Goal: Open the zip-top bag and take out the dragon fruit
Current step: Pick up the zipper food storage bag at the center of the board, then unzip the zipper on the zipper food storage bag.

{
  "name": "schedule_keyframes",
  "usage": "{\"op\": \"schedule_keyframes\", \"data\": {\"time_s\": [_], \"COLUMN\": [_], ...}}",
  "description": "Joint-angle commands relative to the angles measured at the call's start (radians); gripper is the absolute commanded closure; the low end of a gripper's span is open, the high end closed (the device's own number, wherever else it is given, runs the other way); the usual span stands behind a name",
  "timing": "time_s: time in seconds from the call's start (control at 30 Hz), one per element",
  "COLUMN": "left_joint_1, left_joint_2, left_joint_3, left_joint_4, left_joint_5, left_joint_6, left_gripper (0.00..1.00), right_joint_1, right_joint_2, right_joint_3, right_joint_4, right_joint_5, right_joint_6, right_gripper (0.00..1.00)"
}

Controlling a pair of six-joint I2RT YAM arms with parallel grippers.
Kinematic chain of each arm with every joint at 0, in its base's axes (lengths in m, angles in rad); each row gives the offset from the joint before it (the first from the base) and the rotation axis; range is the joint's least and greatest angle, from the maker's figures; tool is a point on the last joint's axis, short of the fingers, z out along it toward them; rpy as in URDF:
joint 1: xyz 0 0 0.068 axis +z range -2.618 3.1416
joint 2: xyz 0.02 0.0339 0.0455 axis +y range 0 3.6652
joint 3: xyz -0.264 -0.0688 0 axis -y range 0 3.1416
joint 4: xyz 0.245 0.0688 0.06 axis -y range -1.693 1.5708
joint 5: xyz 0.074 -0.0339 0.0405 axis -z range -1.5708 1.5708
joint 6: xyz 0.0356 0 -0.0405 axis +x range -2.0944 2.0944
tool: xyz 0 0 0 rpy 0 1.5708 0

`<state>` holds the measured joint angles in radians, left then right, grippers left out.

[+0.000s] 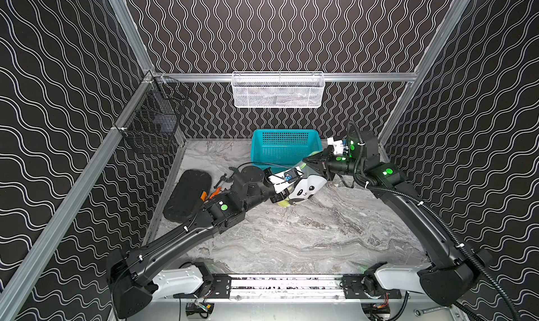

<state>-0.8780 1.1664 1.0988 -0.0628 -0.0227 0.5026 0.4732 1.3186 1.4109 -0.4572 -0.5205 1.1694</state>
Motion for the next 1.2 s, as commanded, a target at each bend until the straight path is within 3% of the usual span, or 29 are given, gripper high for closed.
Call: {"op": "schedule_keyframes", "data": {"time_s": [0.0,0.1,0.2,0.3,0.4,0.47,0.57,0.67,0.83,0.93,0.97,1.17], "left_joint_1": [0.018,0.069,0.155,0.246,0.261,0.264,0.275,0.274,0.274,0.272,0.272,0.248], "left_joint_2": [-0.009,-0.005,0.011,0.027,0.028,0.03,0.031,0.027,0.009,0.004,0.005,0.034], "left_joint_3": [0.012,0.045,0.095,0.135,0.14,0.147,0.154,0.154,0.126,0.106,0.106,0.139], "left_joint_4": [0.002,-0.054,-0.128,-0.181,-0.205,-0.212,-0.207,-0.214,-0.222,-0.217,-0.215,-0.229], "left_joint_5": [0.066,0.159,0.31,0.463,0.489,0.514,0.564,0.592,0.612,0.625,0.628,0.635], "left_joint_6": [-0.007,-0.037,-0.071,-0.085,-0.043,-0.041,-0.053,-0.05,-0.039,-0.036,-0.036,0.001], "left_gripper": [1.0,1.0,1.0,1.0,1.0,1.0,1.0,1.0,1.0,1.0,1.0,1.0], "right_joint_1": [0.002,0.002,-0.005,-0.015,-0.014,-0.012,-0.008,-0.001,0.023,0.034,0.035,0.078], "right_joint_2": [-0.002,-0.003,-0.002,-0.006,-0.065,-0.15,-0.324,-0.369,-0.25,-0.199,-0.185,-0.096], "right_joint_3": [-0.006,-0.007,0.02,0.123,0.172,0.122,-0.044,-0.094,-0.012,0.009,0.013,0.065], "right_joint_4": [0.004,-0.008,-0.058,-0.222,-0.326,-0.286,-0.043,0.087,-0.008,0.007,0.017,-0.011], "right_joint_5": [0.002,0.004,0.003,0.047,0.102,0.102,0.031,-0.026,-0.032,-0.065,-0.083,-0.188], "right_joint_6": [-0.002,-0.018,-0.119,-0.408,-0.746,-0.939,-1.176,-1.359,-1.673,-1.734,-1.74,-1.828], "right_gripper": [1.0,1.0,0.69,0.56,0.53,0.46,0.12,0.11,0.21,0.44,0.47,0.47]}}
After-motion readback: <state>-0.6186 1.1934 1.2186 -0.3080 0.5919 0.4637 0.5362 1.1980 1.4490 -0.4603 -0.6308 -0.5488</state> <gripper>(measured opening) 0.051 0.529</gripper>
